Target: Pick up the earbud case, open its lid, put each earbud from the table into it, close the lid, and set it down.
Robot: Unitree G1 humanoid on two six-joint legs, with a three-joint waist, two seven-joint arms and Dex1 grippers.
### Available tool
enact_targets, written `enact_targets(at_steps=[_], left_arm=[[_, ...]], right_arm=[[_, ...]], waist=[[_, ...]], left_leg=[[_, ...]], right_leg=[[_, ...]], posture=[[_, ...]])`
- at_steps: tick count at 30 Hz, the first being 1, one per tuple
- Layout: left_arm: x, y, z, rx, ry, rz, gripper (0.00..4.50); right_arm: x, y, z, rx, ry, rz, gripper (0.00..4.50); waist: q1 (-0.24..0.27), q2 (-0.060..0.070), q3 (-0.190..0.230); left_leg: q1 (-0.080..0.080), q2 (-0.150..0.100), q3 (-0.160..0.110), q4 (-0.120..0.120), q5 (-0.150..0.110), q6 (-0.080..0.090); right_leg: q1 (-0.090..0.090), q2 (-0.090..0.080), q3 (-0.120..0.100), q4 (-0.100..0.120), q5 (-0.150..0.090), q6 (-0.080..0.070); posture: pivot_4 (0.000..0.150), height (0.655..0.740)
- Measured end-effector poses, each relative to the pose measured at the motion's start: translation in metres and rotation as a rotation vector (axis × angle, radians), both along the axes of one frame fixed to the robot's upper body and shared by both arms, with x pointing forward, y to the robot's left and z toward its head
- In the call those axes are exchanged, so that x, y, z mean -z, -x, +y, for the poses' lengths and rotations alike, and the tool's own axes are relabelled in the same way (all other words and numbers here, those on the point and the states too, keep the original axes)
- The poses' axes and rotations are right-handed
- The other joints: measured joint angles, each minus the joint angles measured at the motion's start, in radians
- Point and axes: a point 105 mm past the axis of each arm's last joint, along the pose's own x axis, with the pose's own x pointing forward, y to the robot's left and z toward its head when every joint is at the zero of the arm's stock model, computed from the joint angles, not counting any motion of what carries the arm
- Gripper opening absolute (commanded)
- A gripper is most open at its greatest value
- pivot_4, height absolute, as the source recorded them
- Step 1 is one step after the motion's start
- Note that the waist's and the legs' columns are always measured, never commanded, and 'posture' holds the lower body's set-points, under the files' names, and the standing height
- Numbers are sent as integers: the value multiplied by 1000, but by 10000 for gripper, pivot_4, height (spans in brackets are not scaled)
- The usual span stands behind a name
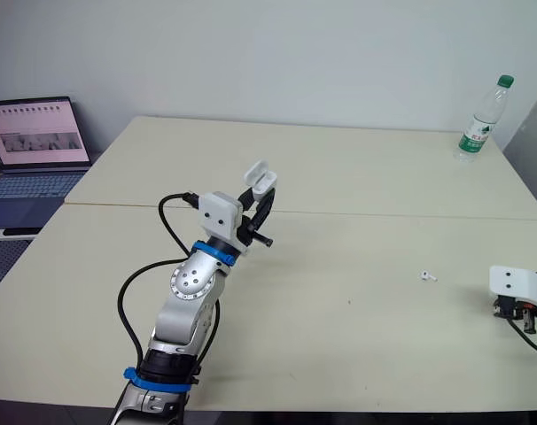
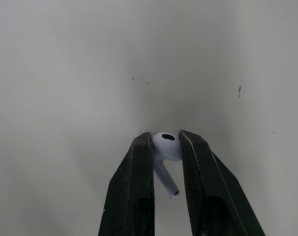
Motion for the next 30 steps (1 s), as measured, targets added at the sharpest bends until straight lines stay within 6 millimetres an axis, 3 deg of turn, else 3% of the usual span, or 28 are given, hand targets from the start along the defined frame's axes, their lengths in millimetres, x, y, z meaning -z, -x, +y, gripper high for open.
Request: enact_targets(at_steps=[3, 17, 30], left_arm=[[0, 0, 0, 1, -1, 1, 7687], [1, 2, -5, 22, 3, 3, 7687], [1, 3, -2, 1, 8, 1, 7687]], right_arm=[[-2, -4, -1, 10, -6, -18, 20796], [-1, 1, -5, 5, 3, 41, 20796], [-2, -7, -10, 82, -14, 61, 20796]], waist=[[0, 0, 0], [0, 0, 0], [-3, 0, 0]], left_leg=[[0, 0, 0, 0, 0, 0], [0, 0, -1, 0, 0, 0], [1, 0, 1, 0, 0, 0]], right_leg=[[0, 0, 0, 0, 0, 0], [0, 0, 0, 0, 0, 0], [0, 0, 1, 0, 1, 1]], posture=[[1500, 7400], [1500, 7400], [1500, 7400]])
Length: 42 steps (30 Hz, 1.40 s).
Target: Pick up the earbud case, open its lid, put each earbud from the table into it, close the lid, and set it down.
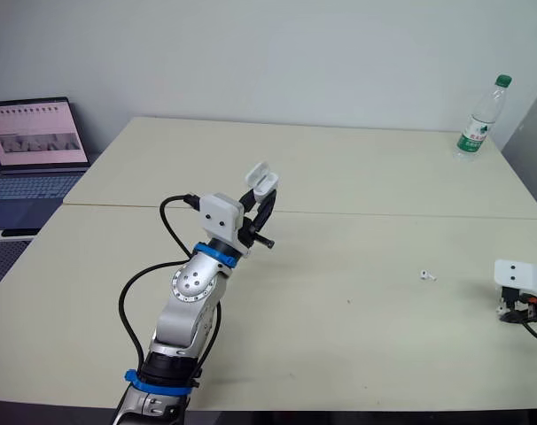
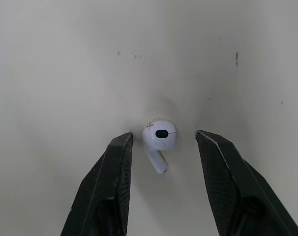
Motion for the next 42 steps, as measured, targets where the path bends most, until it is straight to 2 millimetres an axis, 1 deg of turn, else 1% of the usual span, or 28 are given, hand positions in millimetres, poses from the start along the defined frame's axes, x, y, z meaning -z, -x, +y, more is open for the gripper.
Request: enact_targets(at_steps=[3, 4, 6, 7, 9, 17, 19, 20, 21, 23, 24, 26, 27, 29, 31, 32, 33, 34, 36, 42], left_arm=[[0, 0, 0, -1, 0, 1, 7687], [0, 0, 0, -2, -1, 1, 7687], [0, 0, 1, -3, -3, 2, 7687], [0, 0, 1, -3, -3, 2, 7687], [0, 0, 1, -4, -3, 2, 7687], [0, 0, 1, -5, -1, 3, 7687], [0, 0, 1, -5, -1, 3, 7687], [1, 0, 1, -4, -1, 3, 7687], [1, 0, 1, -3, -2, 3, 7687], [1, 0, 0, 2, -2, 5, 7687], [1, 0, 0, 4, 2, 6, 7687], [1, 0, 0, 12, 15, 12, 7687], [1, 0, -1, 17, 21, 13, 7687], [2, -1, 0, 21, 22, 18, 7687], [3, -3, 7, 8, 22, 26, 7687], [3, -4, 9, 4, 24, 27, 7687], [3, -4, 10, 0, 25, 27, 7687], [2, -5, 11, -2, 27, 24, 7687], [-1, -6, 9, 3, 30, 17, 7687], [-4, -7, 5, 14, 29, 17, 7687]], right_arm=[[0, -1, 0, -2, 3, 3, 20796], [0, -1, 0, -2, 2, 4, 19106], [0, 0, 1, -3, -2, 10, 14811], [1, 0, 1, -4, -5, 13, 10916], [1, -1, 3, -6, -8, 14, 4539], [0, -4, 6, 4, -21, 11, 4209], [-1, -6, 14, 10, -62, 14, 4209], [-1, -8, 24, 0, -99, 13, 4209], [-2, -13, 39, -11, -159, 8, 4209], [-10, -27, 85, -46, -334, -27, 4209], [-19, -36, 116, -59, -455, -56, 4209], [-52, -54, 178, -81, -714, -134, 4209], [-71, -59, 201, -82, -814, -165, 4209], [-114, -64, 237, -88, -998, -245, 4209], [-148, -64, 268, -115, -1148, -329, 4209], [-157, -64, 281, -116, -1211, -362, 4209], [-161, -64, 293, -101, -1269, -383, 4209], [-163, -66, 306, -69, -1337, -398, 4209], [-161, -70, 323, -14, -1396, -432, 4209], [-157, -79, 345, 88, -1448, -574, 4209]], waist=[[0, 0, 0], [0, 0, 0], [0, 0, 0], [-1, 0, 0], [-1, -1, 0], [-4, -1, 0], [-6, 0, 0], [-8, 0, 0], [-10, 0, 0], [-15, 0, -1], [-18, 1, -1], [-19, 3, -1], [-15, 4, -1], [-2, 4, -1], [7, 4, -1], [12, 4, -1], [16, 4, -1], [20, 4, -1], [26, 4, -1], [20, 4, -1]], left_leg=[[0, 0, 0, 0, 0, 0], [0, 0, 0, 0, 0, 0], [0, 0, 0, 0, 0, 0], [0, 0, 0, 0, 0, 0], [0, 0, 1, 0, 0, 0], [1, 1, 1, 0, 0, 0], [1, 1, 1, 0, 0, 0], [1, 1, 1, 0, 0, 0], [2, 2, 1, 0, 0, 0], [2, 2, 0, -1, 0, 0], [1, 3, -1, -1, 0, 0], [0, 3, -2, -1, 0, 0], [-1, 2, -3, -1, 0, 0], [-4, 2, -6, 0, 0, -1], [-6, 1, -8, 0, 0, -1], [-7, 1, -8, 0, 0, 0], [-7, 0, -8, 0, 0, 0], [-8, -1, -7, 0, 0, 0], [-9, -2, -6, 0, 0, 0], [-8, -2, -5, 0, 0, 0]], right_leg=[[0, 0, 0, 0, 0, 0], [0, 0, 0, 0, 0, 0], [0, 0, 0, 0, 0, 0], [0, 0, 0, 0, 0, 0], [0, 0, 1, 0, 0, 1], [0, 0, 1, 0, 1, 1], [0, 0, 1, 0, 1, 1], [0, 1, 1, 0, 1, 1], [0, 1, 1, 0, 1, 1], [0, 2, 1, 1, 1, 0], [-1, 3, 2, 2, 1, 0], [-2, 3, 1, 2, 1, 0], [-3, 3, -1, 2, 1, -1], [-3, 2, -4, 1, 1, -1], [-4, 1, -6, 0, 1, -1], [-4, 0, -6, 0, 1, -1], [-4, -1, -6, 0, 1, -1], [-4, -2, -6, 0, 1, -1], [-5, -5, -6, 0, 1, -1], [-6, -5, -7, 0, 1, 0]], posture=[[1500, 7400], [1500, 7400], [1500, 7400], [1500, 7400], [1500, 7400], [1500, 7400], [1500, 7400], [1500, 7400], [1500, 7400], [1500, 7400], [1500, 7400], [1500, 7400], [1500, 7400], [1500, 7400], [1500, 7400], [1500, 7400], [1500, 7400], [1500, 7400], [1500, 7400], [1500, 7400]])
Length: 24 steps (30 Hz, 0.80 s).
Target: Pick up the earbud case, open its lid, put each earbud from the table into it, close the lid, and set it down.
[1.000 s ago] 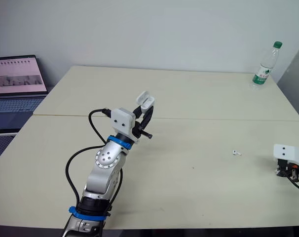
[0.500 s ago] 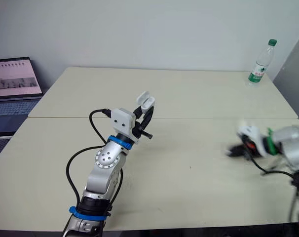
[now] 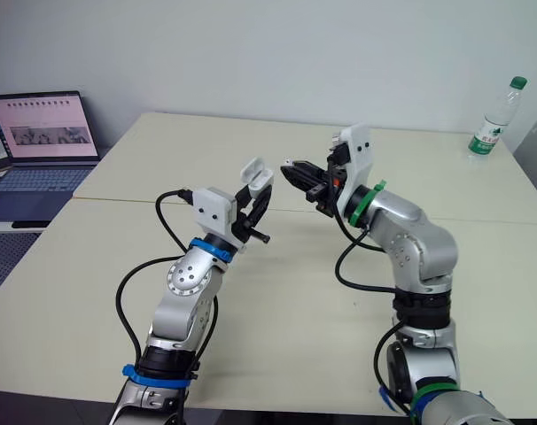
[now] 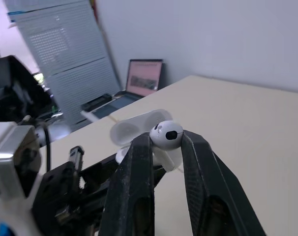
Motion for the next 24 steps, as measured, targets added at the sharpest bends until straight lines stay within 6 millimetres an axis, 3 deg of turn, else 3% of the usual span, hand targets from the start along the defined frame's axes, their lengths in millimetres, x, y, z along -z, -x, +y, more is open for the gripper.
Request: enact_targets(at_steps=[6, 24], left_arm=[[-5, 0, -7, 28, -13, -17, 7687], [-6, 2, -11, 44, -20, -19, 7687]], right_arm=[[-5, 2, 19, 21, -35, -34, 4209], [15, 8, 30, -10, -4, 6, 4209]], waist=[[-6, 0, 0], [-20, 0, 0]], left_leg=[[0, 2, 0, 0, 0, 0], [0, 3, -1, -1, 0, 0]], right_leg=[[0, 3, 0, 0, 0, 0], [0, 4, 0, -1, 0, 0]], posture=[[1500, 7400], [1500, 7400]])
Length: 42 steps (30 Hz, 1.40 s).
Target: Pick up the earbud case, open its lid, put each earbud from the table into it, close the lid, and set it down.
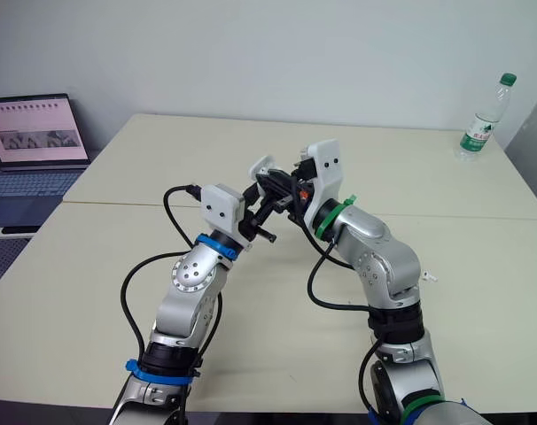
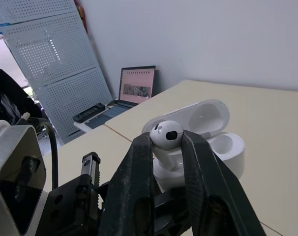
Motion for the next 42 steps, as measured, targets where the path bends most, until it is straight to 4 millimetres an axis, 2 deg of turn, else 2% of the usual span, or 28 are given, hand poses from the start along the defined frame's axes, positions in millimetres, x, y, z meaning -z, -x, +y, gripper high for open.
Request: enact_targets(at_steps=[13, 18, 25, 28, 31, 33, 37, 40, 42], left_arm=[[-2, 0, -1, 2, 2, -6, 7687], [-2, 0, -1, 2, 4, -6, 7687], [-3, 1, -2, 5, 10, -5, 7687], [-3, 1, -3, 7, 11, -7, 7687], [-4, 0, -1, 0, 10, -8, 7687], [-3, 0, 0, 0, 9, -8, 7687], [4, 1, 7, -18, -3, 9, 7687], [4, 1, 8, -22, 0, 9, 7687], [7, 1, 11, -37, 5, 18, 7687]], right_arm=[[1, -1, 2, 6, 31, -38, 4209], [0, -1, 2, 8, 34, -51, 20433], [-1, -3, 0, 15, 28, -62, 20433], [-9, 1, -7, -12, 16, -100, 20433], [-24, 10, -24, -48, 20, -158, 20433], [-30, 17, -40, -78, 85, -183, 20433], [-27, 12, -101, -26, 339, -165, 20433], [9, 6, -158, 38, 564, -20, 20433], [43, 5, -201, 92, 677, 126, 20433]], waist=[[-2, 0, 0], [-2, 0, 0], [-2, 0, 0], [-1, 0, 0], [-1, 0, 0], [0, 0, 0], [-1, -1, 0], [2, -1, 1], [1, -2, 1]], left_leg=[[0, 0, 0, -1, 0, 0], [0, 0, 0, -1, 0, 0], [0, 0, 0, -1, 0, 0], [-1, 0, 0, -1, 0, 0], [-1, 0, 0, -1, 0, 0], [-1, 0, 0, -1, 0, 0], [-1, 0, 0, -1, 0, 1], [0, 0, 0, -2, -1, 1], [0, 0, 2, -2, -1, 2]], right_leg=[[0, 1, 0, -1, 0, 0], [0, 1, 0, -1, 0, 0], [0, 1, 0, -1, 0, 0], [0, 1, 0, -2, 0, 0], [0, 0, 1, -2, 0, 0], [0, 0, 0, -3, 0, 0], [1, 0, 1, -4, 0, 0], [2, 0, 0, -6, 0, 0], [2, 0, 2, -7, 0, 0]], posture=[[1500, 7400], [1500, 7400], [1500, 7400], [1500, 7400], [1500, 7400], [1500, 7400], [1500, 7400], [1500, 7400], [1500, 7400]])
